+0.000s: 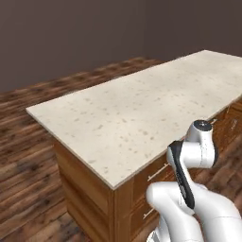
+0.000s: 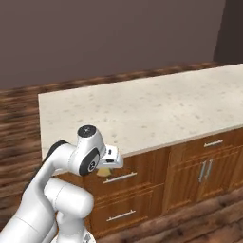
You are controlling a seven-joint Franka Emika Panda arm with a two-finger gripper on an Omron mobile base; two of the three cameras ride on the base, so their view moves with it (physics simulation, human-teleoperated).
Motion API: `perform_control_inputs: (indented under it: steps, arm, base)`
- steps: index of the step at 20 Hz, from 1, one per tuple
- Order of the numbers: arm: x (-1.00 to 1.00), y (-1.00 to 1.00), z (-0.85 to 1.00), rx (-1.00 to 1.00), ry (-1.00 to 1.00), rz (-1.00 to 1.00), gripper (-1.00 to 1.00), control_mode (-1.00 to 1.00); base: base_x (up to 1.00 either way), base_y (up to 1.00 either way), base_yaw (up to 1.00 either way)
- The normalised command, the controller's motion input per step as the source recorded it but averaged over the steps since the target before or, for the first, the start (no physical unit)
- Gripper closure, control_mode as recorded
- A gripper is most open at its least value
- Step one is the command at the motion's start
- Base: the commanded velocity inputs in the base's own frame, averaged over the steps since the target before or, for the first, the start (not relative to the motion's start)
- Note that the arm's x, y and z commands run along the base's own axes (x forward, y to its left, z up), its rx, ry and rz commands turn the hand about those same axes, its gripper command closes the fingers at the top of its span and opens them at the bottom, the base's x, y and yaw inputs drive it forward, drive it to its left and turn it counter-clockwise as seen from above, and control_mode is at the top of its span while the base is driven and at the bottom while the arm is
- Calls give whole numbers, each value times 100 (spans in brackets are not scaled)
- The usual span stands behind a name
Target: Restock the sink supplies by placing the sponge and soap dispenser on the counter and next to the sink. Make sure the soap dispenser is upright.
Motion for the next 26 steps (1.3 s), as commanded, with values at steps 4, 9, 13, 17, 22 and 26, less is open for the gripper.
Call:
perform_control_inputs:
  steps: [4, 9, 13, 17, 22, 26]
  arm:
    - [0, 0, 0, 0, 0, 0, 100, 100]
    - [0, 0, 0, 0, 0, 0, 100, 100]
    - [0, 0, 0, 0, 0, 0, 100, 100]
    - [0, 0, 0, 0, 0, 0, 100, 100]
    - [0, 0, 0, 0, 0, 0, 100, 100]
    - [0, 0, 0, 0, 0, 0, 100, 100]
  base:
    - [-49, 99, 61]
    - [-40, 100, 60]
    - [-25, 100, 58]
    - [-10, 100, 59]
    - [-2, 100, 59]
    - [0, 99, 59]
